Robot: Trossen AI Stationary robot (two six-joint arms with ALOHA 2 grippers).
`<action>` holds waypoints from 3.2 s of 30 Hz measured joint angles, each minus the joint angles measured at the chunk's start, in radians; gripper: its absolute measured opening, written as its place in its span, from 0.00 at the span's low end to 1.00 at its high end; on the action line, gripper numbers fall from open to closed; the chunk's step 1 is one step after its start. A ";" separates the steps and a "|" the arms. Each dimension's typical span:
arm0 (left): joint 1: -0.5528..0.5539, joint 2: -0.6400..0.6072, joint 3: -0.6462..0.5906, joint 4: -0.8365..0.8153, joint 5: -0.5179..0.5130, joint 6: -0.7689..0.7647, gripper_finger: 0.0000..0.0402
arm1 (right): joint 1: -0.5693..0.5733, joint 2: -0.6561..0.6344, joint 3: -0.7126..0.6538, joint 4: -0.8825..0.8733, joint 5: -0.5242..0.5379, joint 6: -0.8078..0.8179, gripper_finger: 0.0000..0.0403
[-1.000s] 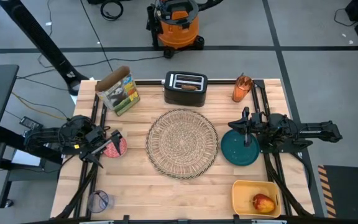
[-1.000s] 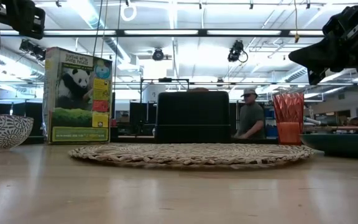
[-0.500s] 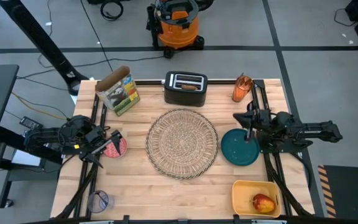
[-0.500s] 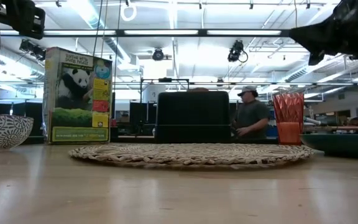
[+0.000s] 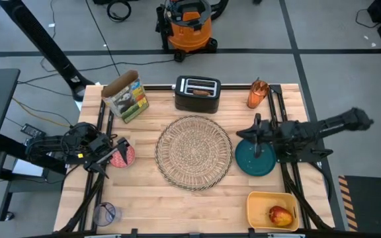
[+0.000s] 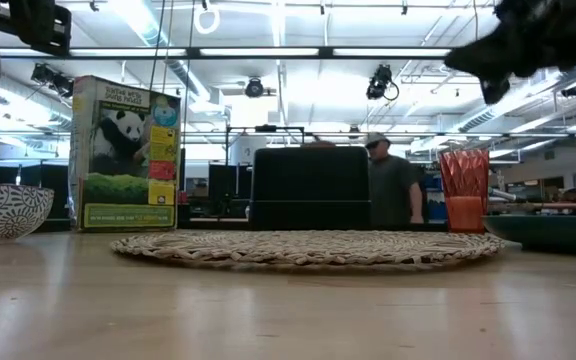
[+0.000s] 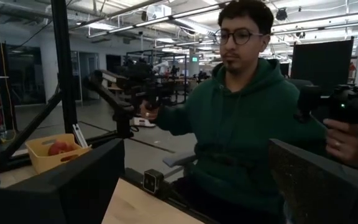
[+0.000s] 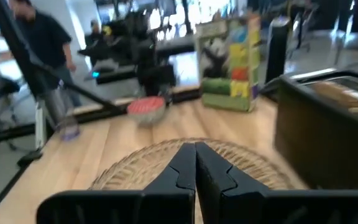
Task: Arrange a breakfast setting
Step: Put the bowl on the place mat
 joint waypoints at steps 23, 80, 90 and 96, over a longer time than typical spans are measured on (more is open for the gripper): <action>-0.060 0.000 0.000 0.002 -0.071 0.057 0.99 | 0.436 0.870 0.654 -0.273 0.182 0.240 0.06; -0.069 0.243 0.072 0.057 -0.891 -0.073 0.65 | 0.375 0.934 0.654 -0.119 0.191 0.174 0.05; -0.152 0.510 0.340 -0.248 -0.905 -0.112 0.17 | 0.375 0.933 0.654 -0.097 0.242 0.089 0.05; -0.283 0.663 0.537 -0.540 -1.026 -0.178 0.02 | 0.381 0.909 0.654 -0.127 0.250 0.036 0.05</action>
